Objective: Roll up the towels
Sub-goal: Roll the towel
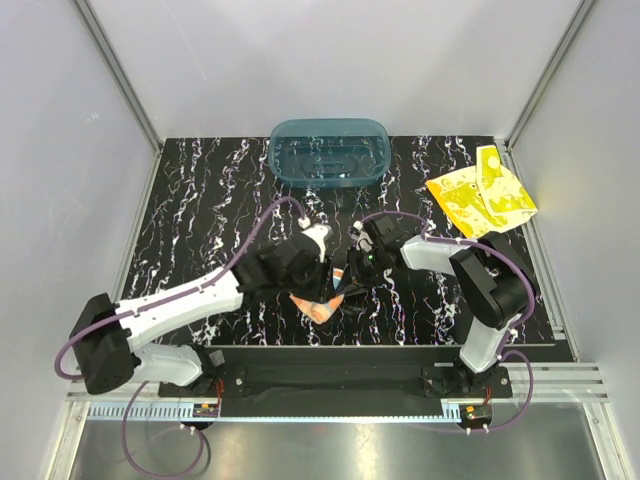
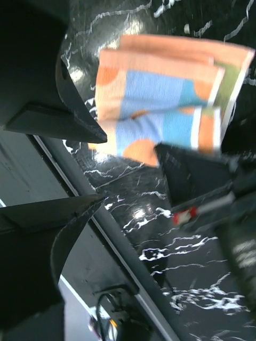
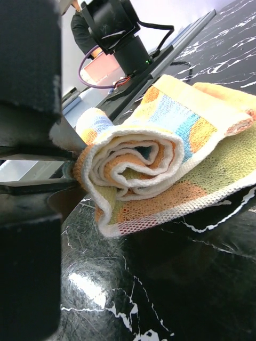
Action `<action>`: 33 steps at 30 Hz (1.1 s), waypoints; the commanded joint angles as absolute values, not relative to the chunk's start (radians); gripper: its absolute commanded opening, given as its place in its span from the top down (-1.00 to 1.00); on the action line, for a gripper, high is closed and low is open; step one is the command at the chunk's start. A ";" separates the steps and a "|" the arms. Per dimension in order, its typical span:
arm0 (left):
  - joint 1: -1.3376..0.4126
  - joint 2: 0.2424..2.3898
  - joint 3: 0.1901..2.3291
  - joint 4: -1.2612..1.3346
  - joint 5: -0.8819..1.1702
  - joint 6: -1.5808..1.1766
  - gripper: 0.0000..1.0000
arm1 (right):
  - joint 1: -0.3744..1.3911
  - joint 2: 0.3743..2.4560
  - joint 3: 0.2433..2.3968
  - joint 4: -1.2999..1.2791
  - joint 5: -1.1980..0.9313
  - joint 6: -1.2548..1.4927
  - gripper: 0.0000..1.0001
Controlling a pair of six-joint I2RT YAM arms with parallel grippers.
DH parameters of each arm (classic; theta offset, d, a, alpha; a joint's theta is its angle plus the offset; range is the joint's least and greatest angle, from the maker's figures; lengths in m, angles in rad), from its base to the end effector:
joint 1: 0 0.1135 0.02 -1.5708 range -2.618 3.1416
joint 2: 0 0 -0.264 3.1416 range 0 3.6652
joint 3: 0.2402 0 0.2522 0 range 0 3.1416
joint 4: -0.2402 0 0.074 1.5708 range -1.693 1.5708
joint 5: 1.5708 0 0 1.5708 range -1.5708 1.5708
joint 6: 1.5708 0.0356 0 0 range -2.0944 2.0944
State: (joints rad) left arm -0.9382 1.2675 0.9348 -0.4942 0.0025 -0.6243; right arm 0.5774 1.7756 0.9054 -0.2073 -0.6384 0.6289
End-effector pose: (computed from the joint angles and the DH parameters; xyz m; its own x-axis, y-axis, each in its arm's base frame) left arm 0.1575 -0.2150 0.2615 -0.8250 0.1367 -0.5484 0.4009 0.8255 -0.3973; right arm 0.2616 0.1957 0.1330 -0.9937 -0.0836 -0.0742 -0.1115 0.7024 0.7030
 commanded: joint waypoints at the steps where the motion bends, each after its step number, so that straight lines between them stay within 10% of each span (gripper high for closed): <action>1: -1.035 1.314 0.940 -0.477 -0.163 -0.614 0.04 | 0.592 1.752 0.928 -0.255 -0.588 0.620 0.85; 33: -1.176 1.666 1.049 -0.600 -0.488 -0.569 0.04 | 0.597 1.789 0.956 -0.285 -0.607 0.595 0.88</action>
State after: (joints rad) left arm -1.1603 1.6295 1.0084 -0.5232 -0.3561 -0.6014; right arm 0.5861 1.7752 0.9276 -0.2386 -0.6216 0.6247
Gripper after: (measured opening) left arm 0.472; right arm 0.196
